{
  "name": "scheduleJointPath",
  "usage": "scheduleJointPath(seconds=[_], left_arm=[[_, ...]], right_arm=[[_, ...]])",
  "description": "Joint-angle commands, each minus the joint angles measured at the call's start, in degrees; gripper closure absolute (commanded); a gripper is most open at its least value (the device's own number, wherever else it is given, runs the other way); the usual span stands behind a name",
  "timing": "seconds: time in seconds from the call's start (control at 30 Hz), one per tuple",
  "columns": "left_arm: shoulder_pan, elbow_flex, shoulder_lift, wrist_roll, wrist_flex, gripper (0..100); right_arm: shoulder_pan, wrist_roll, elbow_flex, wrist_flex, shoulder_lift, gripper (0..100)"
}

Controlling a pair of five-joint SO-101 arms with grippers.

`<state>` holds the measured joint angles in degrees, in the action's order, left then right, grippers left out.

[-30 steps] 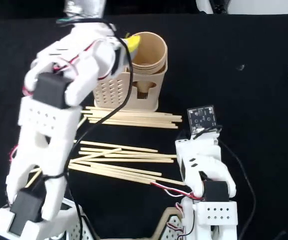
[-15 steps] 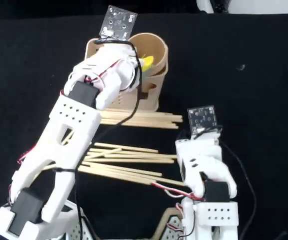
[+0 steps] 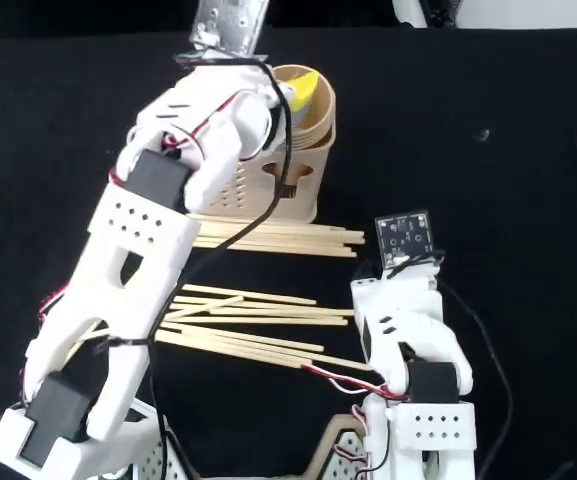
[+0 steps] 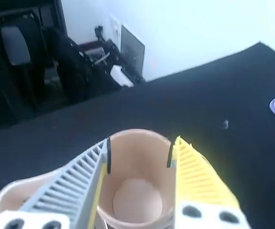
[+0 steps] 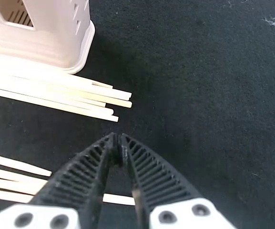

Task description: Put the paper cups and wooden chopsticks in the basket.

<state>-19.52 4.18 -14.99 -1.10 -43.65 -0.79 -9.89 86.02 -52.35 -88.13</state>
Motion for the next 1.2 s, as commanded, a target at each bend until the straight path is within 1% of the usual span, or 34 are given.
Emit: scheduleJointPath(seconds=[0.0, 0.13, 0.27, 0.43, 0.53, 0.63, 0.73, 0.8, 0.87, 0.93, 0.97, 1.03, 1.1, 1.17], left_arm=[[-0.48, 11.47, -0.79, -0.26, -12.57, 78], [0.57, 14.37, -0.7, -0.62, -27.78, 78], [4.44, 15.69, -1.23, -0.7, -40.7, 78], [10.77, 15.78, -7.82, -6.68, -52.22, 78], [13.49, 12.7, -15.03, -8.0, -57.05, 78], [18.24, 4.09, -25.49, -9.32, -57.05, 78], [26.07, -10.86, -36.13, -13.98, -54.95, 78], [33.27, -23.52, -42.37, -17.76, -49.76, 78], [40.04, -35.74, -47.12, -21.45, -43.25, 78], [44.26, -46.02, -49.14, -24.97, -36.92, 78], [45.49, -49.98, -49.23, -25.93, -34.29, 78], [46.46, -55.96, -48.09, -26.81, -30.68, 77], [46.46, -58.86, -45.98, -28.4, -29.27, 77], [46.46, -59.21, -42.99, -29.8, -29.36, 77]], right_arm=[[-0.79, -0.09, -1.54, 1.14, -0.84, 98.7], [-0.79, -0.09, -1.54, 1.14, -0.84, 98.7], [-0.79, -0.09, -1.71, 1.14, -0.84, 98.7], [-0.88, -0.09, -2.15, 1.14, -0.84, 98.7], [-0.88, -0.09, -4.18, 0.0, -0.84, 98.7], [-0.79, -0.09, -6.81, -2.81, -0.84, 98.7], [-0.79, -0.09, -8.92, -5.01, -0.84, 98.7], [-0.88, -1.05, -9.8, -5.36, -0.75, 98.6], [-0.88, -3.96, -10.77, -5.45, -0.75, 98.6], [-0.7, -5.54, -11.56, -5.45, -0.48, 98.5], [-0.26, -5.8, -11.91, -5.45, -0.22, 98.1], [2.02, -5.8, -12.0, -6.07, -0.22, 93.6], [5.01, -5.89, -12.0, -8.09, -0.22, 87.4], [7.38, -6.95, -12.0, -10.11, -0.22, 84.1]])
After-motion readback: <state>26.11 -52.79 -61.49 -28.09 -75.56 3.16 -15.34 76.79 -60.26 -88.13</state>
